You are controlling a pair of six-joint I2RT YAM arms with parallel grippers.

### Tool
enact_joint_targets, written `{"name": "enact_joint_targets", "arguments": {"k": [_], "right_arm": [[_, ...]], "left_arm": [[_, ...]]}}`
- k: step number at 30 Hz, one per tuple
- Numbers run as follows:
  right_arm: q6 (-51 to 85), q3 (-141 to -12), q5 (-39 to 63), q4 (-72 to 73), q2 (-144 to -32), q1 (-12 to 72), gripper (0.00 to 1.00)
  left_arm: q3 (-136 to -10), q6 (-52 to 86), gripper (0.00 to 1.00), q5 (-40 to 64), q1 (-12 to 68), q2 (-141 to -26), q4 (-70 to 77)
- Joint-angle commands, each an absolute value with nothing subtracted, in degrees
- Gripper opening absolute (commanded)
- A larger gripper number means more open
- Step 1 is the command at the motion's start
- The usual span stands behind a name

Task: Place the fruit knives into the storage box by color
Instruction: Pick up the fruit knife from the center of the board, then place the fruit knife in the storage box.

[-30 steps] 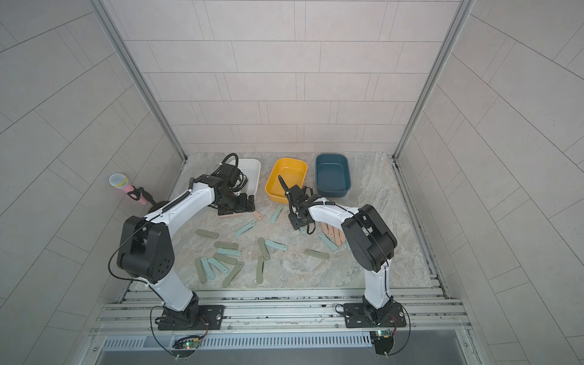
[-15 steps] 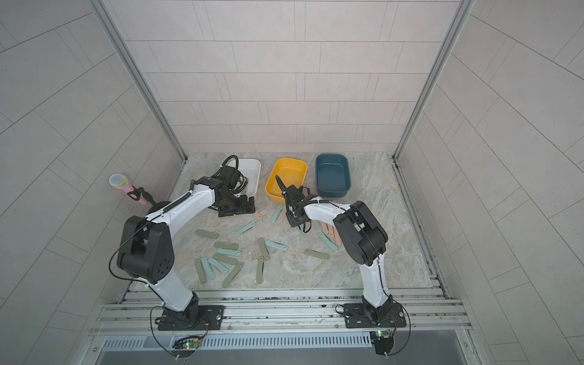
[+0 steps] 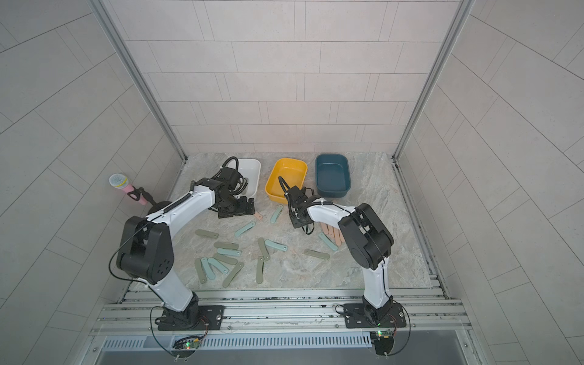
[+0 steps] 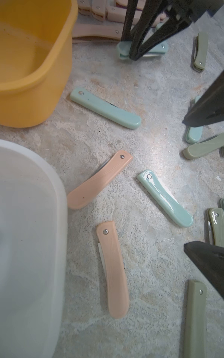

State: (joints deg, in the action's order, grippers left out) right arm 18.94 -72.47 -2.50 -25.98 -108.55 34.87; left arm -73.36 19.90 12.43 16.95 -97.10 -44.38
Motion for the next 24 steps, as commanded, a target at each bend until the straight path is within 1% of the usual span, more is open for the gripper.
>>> {"name": "enact_joint_targets", "arguments": {"k": [1,7,11,14,19,24], "right_arm": [[20.6,-71.4,-4.2,-27.9,-102.5,35.2,0.21],[22.2,-70.4,-4.3,-28.0,-96.4,35.9,0.21],[22.3,-74.2,-4.3,-28.8,-96.2,35.8,0.21],[22.4,-78.7,-4.6,-28.7,-99.0,35.7,0.21],[22.4,-90.2,-5.3,-30.9,-107.1,35.2,0.2],[25.2,-98.5,-5.2,-30.2,-114.3,32.7,0.2]], "left_arm": [[-71.5,19.9,1.0,12.2,16.9,-93.9,-44.7],[-70.3,20.0,1.0,12.2,16.9,-92.6,-44.9],[-72.1,19.3,1.0,11.5,17.0,-93.1,-46.6],[-73.1,19.3,1.0,11.1,16.8,-93.4,-47.0],[-73.6,19.7,1.0,11.7,16.9,-94.4,-47.3],[-73.6,19.8,1.0,10.7,16.8,-96.0,-46.8]]}}
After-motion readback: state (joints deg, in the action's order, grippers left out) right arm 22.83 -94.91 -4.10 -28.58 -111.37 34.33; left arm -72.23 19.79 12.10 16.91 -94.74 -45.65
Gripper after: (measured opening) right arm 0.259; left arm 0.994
